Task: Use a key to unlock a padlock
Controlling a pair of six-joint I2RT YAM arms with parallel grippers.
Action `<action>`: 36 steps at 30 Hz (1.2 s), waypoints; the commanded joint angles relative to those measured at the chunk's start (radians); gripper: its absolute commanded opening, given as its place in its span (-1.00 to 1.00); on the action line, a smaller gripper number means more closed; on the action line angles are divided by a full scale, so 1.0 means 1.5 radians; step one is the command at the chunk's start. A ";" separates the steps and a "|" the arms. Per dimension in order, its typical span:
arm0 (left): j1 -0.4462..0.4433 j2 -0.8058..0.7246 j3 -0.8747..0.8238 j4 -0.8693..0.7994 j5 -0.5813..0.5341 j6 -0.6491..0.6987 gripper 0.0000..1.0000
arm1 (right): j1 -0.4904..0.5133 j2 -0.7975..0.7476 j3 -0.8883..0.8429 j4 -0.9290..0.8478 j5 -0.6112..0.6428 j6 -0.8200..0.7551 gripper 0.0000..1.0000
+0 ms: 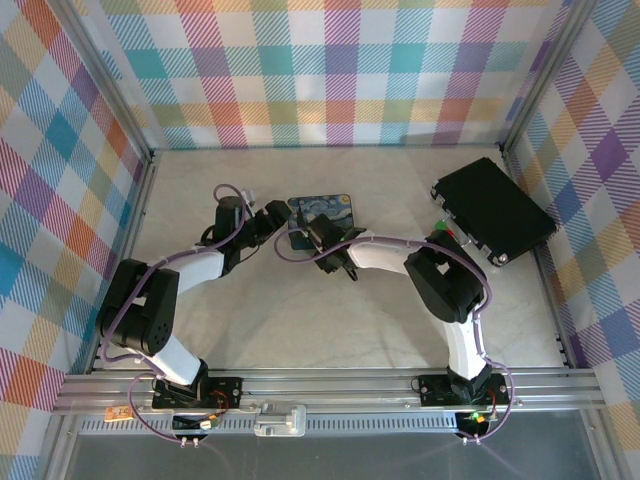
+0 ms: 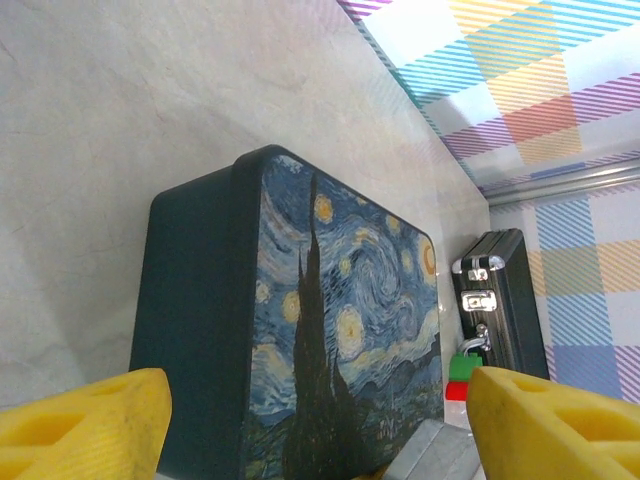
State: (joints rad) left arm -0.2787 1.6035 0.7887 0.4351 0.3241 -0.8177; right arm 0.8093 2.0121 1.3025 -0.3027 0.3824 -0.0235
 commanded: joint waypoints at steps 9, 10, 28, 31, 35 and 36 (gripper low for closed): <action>0.014 0.027 0.025 0.004 0.024 0.018 0.53 | -0.028 -0.032 -0.054 0.057 -0.086 -0.074 -0.86; 0.014 0.032 0.027 0.003 0.027 0.019 0.53 | -0.035 -0.040 -0.058 0.058 -0.103 -0.081 -0.88; 0.010 0.111 0.050 0.035 0.154 0.054 0.37 | -0.114 -0.023 0.039 -0.065 -0.393 -0.142 -1.00; 0.006 0.115 0.048 0.028 0.165 0.068 0.36 | -0.113 -0.002 0.072 -0.093 -0.414 -0.152 -1.00; 0.000 0.130 0.060 0.021 0.182 0.076 0.35 | -0.113 0.025 0.116 -0.132 -0.451 -0.157 -1.00; -0.001 0.134 0.065 0.019 0.183 0.076 0.35 | -0.114 0.028 0.121 -0.136 -0.457 -0.156 -1.00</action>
State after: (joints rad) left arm -0.2737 1.7809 0.8490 0.4492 0.5537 -0.7349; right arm 0.6350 2.0323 1.4437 -0.4438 -0.2119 -0.2272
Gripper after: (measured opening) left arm 0.675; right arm 0.134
